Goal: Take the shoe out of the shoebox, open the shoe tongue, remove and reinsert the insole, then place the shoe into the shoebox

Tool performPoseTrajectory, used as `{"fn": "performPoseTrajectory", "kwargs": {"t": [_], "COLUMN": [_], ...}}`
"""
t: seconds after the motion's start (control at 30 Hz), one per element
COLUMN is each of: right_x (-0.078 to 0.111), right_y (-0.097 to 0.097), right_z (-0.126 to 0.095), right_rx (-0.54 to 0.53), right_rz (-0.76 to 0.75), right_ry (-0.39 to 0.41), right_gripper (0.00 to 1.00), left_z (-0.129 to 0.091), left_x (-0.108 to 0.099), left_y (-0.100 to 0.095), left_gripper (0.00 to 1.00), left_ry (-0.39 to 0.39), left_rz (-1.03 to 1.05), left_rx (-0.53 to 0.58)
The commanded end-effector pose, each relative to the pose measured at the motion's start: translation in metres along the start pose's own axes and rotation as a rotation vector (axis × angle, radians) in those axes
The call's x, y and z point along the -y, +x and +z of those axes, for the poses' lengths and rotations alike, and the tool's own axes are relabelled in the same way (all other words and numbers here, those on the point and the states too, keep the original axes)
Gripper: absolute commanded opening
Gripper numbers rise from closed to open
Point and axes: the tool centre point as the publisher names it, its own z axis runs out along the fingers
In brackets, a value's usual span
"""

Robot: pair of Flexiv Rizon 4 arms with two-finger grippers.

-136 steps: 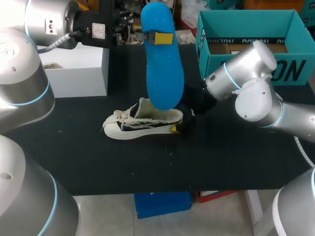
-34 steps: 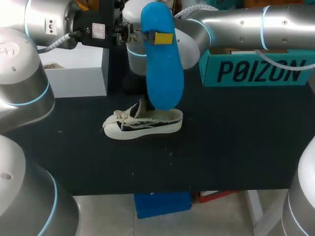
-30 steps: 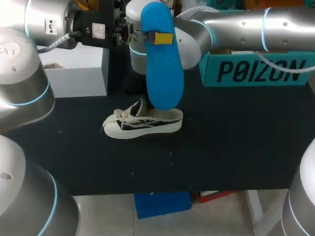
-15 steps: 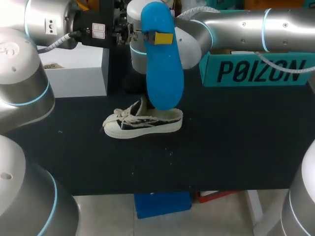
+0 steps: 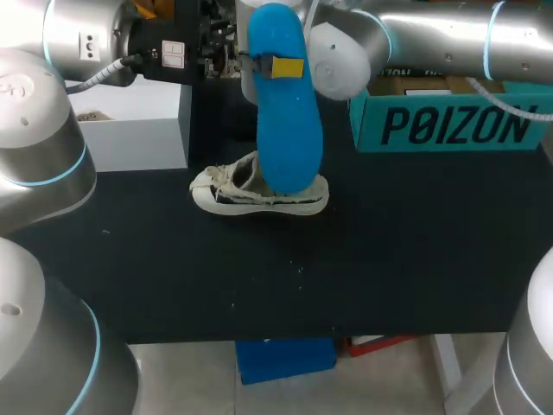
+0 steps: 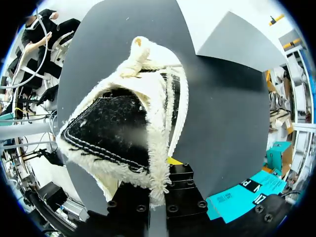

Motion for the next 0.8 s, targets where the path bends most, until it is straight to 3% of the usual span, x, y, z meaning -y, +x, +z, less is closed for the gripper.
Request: {"fn": "performPoseTrajectory", "kwargs": {"t": [0.03, 0.47, 0.63, 0.8], "right_x": [0.014, 0.031, 0.030, 0.029], "right_y": [0.005, -0.003, 0.005, 0.014], "right_z": [-0.036, -0.031, -0.033, -0.035], "right_rx": [0.012, -0.043, -0.040, -0.003], "right_rz": [0.150, 1.064, 1.284, 1.405], "right_ry": [0.051, 0.003, -0.033, -0.046], "right_gripper": [0.00, 0.00, 0.00, 0.00], "left_z": [0.001, 0.001, 0.001, 0.001], "left_x": [-0.001, -0.001, -0.001, -0.001], "left_y": [0.000, 0.000, 0.000, 0.000], "left_gripper": [0.00, 0.00, 0.00, 0.00], "left_ry": [0.000, 0.000, 0.000, 0.000], "left_rz": [0.000, 0.000, 0.000, 0.000], "left_rx": [0.003, 0.003, 0.003, 0.003]}}
